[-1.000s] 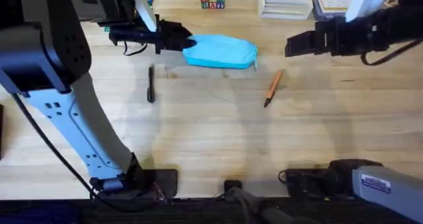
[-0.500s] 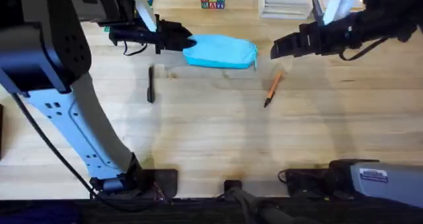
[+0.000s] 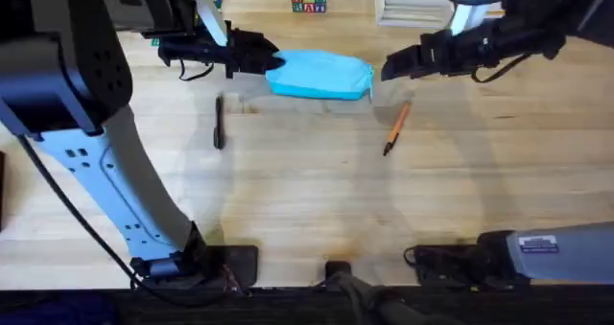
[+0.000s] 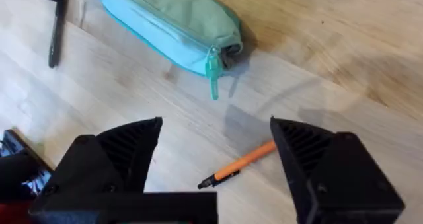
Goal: Unzip the bag, pick up the pens from the table one at a time and place them inside, then zip the bag closed.
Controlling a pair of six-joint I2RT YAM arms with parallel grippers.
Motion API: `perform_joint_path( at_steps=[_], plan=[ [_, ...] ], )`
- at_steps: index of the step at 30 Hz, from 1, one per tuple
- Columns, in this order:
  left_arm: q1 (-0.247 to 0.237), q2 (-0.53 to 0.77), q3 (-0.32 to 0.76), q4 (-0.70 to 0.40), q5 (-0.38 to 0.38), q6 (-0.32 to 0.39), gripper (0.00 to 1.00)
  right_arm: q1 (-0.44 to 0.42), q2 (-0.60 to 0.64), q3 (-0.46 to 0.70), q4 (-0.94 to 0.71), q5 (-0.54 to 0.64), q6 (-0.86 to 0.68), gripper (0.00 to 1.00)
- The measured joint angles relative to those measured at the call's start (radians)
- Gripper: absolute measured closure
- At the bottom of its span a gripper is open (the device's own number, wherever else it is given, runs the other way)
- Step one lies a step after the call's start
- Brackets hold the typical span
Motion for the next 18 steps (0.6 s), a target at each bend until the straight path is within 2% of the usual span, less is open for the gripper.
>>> perform_joint_path(
  at_steps=[9, 18],
  plan=[
    [0.000, 0.000, 0.000, 0.000, 0.000, 0.000, 0.958, 0.008, 0.082, 0.000, 0.094, 0.000, 0.000, 0.005],
    [0.000, 0.000, 0.000, 0.000, 0.000, 0.000, 0.958, 0.081, 0.148, 0.000, 0.191, 0.000, 0.000, 0.005]
  ],
)
